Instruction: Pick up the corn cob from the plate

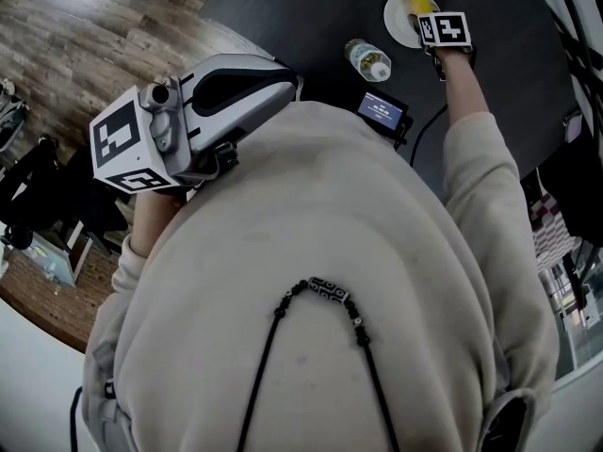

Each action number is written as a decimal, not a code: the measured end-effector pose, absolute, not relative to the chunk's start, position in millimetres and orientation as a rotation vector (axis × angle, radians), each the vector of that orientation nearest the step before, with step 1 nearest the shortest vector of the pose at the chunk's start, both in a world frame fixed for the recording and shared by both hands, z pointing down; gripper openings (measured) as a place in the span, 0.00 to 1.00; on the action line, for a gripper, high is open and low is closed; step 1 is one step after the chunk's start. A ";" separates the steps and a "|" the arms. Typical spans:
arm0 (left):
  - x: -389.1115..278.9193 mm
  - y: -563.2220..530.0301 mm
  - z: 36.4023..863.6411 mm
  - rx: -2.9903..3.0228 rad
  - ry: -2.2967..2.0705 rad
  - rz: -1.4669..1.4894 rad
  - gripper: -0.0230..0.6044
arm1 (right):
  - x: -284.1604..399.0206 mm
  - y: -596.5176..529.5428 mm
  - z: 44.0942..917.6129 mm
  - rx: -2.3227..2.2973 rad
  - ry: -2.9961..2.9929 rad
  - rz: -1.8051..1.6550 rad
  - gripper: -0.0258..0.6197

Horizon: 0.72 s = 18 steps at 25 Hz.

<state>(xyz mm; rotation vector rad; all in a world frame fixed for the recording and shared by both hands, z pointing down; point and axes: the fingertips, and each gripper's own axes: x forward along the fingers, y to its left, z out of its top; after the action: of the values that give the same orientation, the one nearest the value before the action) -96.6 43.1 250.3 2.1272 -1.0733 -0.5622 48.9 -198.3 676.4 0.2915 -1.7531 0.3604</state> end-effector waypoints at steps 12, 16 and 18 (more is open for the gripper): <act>-94.7 46.0 253.1 2.124 -1.084 -0.550 0.04 | 44.8 -199.3 675.3 0.308 -1.776 0.426 0.41; -91.7 44.8 250.0 2.148 -1.057 -0.531 0.04 | 44.8 -195.8 657.8 0.303 -1.812 0.406 0.41; -88.8 43.5 247.0 2.165 -1.035 -0.522 0.04 | 50.0 -194.9 648.0 0.310 -1.829 0.408 0.41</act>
<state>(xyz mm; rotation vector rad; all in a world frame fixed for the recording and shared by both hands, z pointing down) -88.8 43.5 247.0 2.1654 -1.0351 -0.5221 50.0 -194.9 648.0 0.3097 -1.8290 0.4077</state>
